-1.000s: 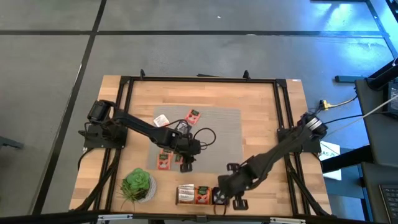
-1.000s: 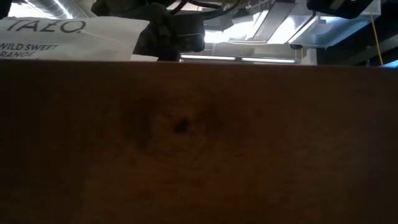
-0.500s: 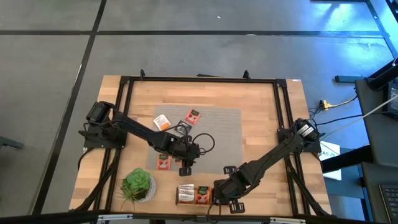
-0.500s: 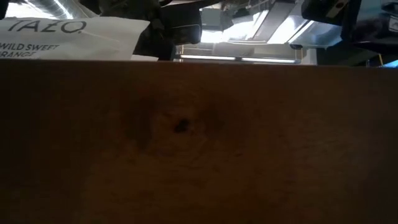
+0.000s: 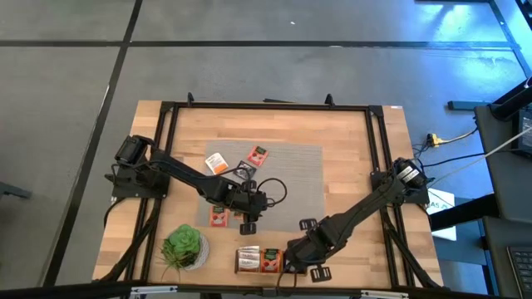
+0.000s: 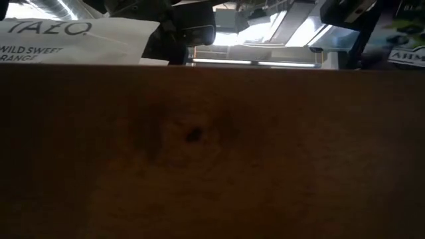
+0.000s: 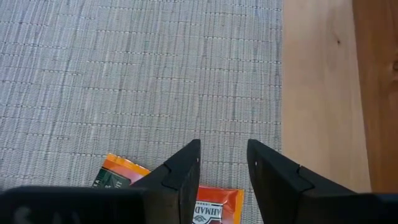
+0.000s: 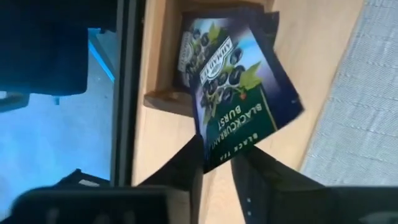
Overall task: Pick & Place Tea
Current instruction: Put the black tea bag into the right section of the wooden organizer, then put the orange tea bag into the middle section of the wooden organizer
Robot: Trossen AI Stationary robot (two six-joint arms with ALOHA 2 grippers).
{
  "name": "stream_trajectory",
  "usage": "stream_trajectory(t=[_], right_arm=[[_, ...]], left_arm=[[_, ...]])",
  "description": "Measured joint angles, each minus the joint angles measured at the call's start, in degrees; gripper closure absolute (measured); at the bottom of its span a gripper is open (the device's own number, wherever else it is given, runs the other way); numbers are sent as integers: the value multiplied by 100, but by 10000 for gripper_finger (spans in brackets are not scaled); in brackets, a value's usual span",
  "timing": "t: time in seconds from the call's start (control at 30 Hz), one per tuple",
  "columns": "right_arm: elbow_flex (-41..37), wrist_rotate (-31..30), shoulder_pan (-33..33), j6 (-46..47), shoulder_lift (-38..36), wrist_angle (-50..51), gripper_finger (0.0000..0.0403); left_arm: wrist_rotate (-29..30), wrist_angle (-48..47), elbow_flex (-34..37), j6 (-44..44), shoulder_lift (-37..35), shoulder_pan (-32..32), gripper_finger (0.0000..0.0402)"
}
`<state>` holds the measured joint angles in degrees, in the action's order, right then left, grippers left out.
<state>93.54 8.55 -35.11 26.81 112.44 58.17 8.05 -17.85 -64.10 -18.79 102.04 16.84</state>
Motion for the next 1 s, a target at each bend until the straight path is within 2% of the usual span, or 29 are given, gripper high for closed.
stream_trajectory(t=[0.27, 0.57, 0.7, 0.77, 0.87, 1.0], right_arm=[[0, -410, 68, -265, 2, -10, 270], [0, -805, 44, -350, 2, 35, 266], [0, -1830, -80, -627, 2, 78, 266], [0, -2086, -103, -901, 2, 241, 266], [-102, -2078, -89, -1256, -4, 259, 266], [-447, -1918, 191, -1566, -150, 1, 266]], left_arm=[[0, 0, 0, 0, -2, -7, 274], [0, -2, 0, 0, -4, -7, 274], [0, -134, -2, -63, -7, -7, 274], [-1, -281, -2, -86, -48, 9, 274], [107, -479, -9, -94, -208, 35, 274], [577, -893, -7, -164, -389, 39, 274]])
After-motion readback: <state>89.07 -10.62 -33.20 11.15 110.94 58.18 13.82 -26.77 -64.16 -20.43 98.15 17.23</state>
